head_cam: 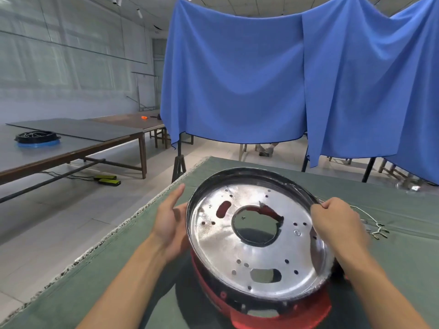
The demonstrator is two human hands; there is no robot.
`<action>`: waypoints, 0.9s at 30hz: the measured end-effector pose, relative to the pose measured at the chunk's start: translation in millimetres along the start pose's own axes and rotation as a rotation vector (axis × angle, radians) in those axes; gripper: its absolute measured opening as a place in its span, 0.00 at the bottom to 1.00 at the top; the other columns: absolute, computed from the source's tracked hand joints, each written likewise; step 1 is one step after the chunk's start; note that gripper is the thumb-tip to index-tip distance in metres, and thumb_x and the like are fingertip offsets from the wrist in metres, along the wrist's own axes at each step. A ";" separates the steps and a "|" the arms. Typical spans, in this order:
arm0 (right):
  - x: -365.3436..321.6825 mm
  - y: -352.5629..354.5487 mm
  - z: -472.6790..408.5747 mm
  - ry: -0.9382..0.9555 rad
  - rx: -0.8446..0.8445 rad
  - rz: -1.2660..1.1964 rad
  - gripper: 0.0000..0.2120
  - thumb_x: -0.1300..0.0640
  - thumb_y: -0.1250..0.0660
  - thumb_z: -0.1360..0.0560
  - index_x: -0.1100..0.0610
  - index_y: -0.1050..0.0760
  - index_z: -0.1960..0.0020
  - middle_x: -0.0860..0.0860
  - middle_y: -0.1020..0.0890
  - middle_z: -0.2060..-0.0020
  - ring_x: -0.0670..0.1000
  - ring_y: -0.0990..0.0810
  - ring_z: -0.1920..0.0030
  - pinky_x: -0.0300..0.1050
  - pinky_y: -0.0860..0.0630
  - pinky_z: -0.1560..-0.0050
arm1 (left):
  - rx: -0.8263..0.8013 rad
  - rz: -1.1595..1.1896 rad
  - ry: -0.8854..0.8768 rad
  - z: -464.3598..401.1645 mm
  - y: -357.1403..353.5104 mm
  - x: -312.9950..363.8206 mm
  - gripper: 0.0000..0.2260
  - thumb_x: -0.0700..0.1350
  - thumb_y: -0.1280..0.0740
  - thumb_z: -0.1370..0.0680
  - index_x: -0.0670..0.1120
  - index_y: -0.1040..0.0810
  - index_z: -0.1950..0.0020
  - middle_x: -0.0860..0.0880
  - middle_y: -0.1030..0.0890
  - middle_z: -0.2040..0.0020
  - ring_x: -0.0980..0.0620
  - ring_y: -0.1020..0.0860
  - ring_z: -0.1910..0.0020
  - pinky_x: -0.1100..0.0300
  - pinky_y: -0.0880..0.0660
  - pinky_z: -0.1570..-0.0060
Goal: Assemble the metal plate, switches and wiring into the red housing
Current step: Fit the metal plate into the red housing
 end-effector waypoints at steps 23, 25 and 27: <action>-6.1 5.8 -4.7 0.191 -0.067 -0.086 0.21 0.50 0.33 0.24 0.58 0.29 0.73 0.51 0.29 0.81 0.55 0.27 0.72 0.43 0.35 0.70 | -0.158 -0.089 -0.162 17.4 -28.3 8.5 0.20 0.55 0.42 0.23 0.44 0.16 0.48 0.42 0.16 0.49 0.47 0.17 0.51 0.59 0.21 0.57; -5.6 6.7 -4.8 0.187 -0.038 -0.096 0.22 0.52 0.33 0.24 0.58 0.32 0.74 0.52 0.31 0.80 0.55 0.31 0.72 0.44 0.37 0.70 | -0.127 -0.104 -0.119 17.4 -28.6 7.3 0.22 0.58 0.43 0.23 0.45 0.17 0.45 0.42 0.18 0.44 0.45 0.19 0.45 0.57 0.21 0.53; -3.5 7.2 -5.1 0.179 -0.036 -0.106 0.23 0.53 0.33 0.24 0.57 0.33 0.75 0.51 0.31 0.80 0.53 0.33 0.73 0.44 0.38 0.71 | -0.087 -0.210 -0.079 19.1 -26.2 9.4 0.23 0.61 0.44 0.23 0.49 0.16 0.46 0.44 0.17 0.44 0.47 0.18 0.45 0.56 0.21 0.52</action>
Point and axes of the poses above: each hand's wrist, its own z-axis away from the middle knuckle, its own y-axis out of the back of the hand, x = y × z, the point moved 3 cm from there along -z, towards the middle knuckle
